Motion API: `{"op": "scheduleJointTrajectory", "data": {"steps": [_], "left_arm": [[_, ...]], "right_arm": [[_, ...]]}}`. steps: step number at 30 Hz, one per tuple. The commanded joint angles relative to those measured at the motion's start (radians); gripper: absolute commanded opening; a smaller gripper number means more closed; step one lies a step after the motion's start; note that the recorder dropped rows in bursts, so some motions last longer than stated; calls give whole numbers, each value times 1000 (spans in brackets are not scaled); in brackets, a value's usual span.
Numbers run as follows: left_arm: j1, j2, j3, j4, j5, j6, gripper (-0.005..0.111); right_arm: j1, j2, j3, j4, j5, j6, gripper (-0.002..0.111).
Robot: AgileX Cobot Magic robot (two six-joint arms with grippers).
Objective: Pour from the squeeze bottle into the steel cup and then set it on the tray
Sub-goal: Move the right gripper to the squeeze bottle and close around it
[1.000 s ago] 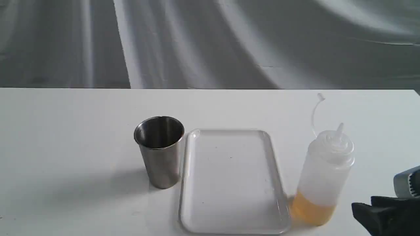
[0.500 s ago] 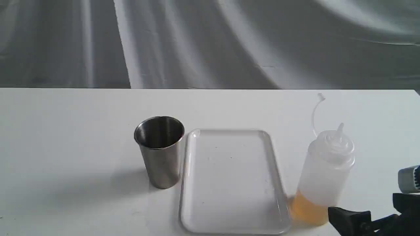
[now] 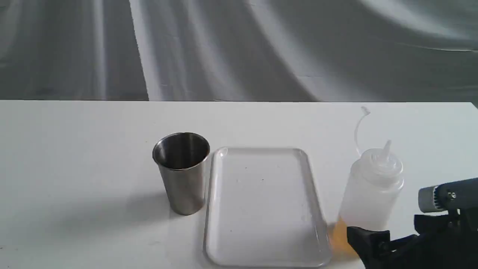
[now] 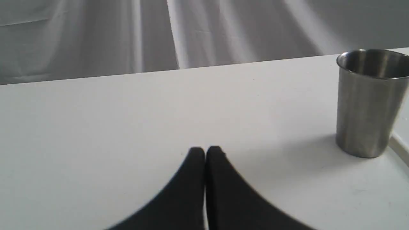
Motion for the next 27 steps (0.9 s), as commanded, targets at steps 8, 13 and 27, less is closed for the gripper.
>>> {"op": "scheduleJointTrajectory", "data": {"steps": [8,13,27], "left_arm": [[2,-3,4,-1,-8,-4,0],[2,-3,4,-1,-8,-4,0],[2,-3,4,-1,-8,-4,0]], "right_arm": [[-8,235,-12,158,-295,-121,105],[-8,316,-72,161,-307,-186,105],[-8,386,-141,165,-330,-186,97]]}}
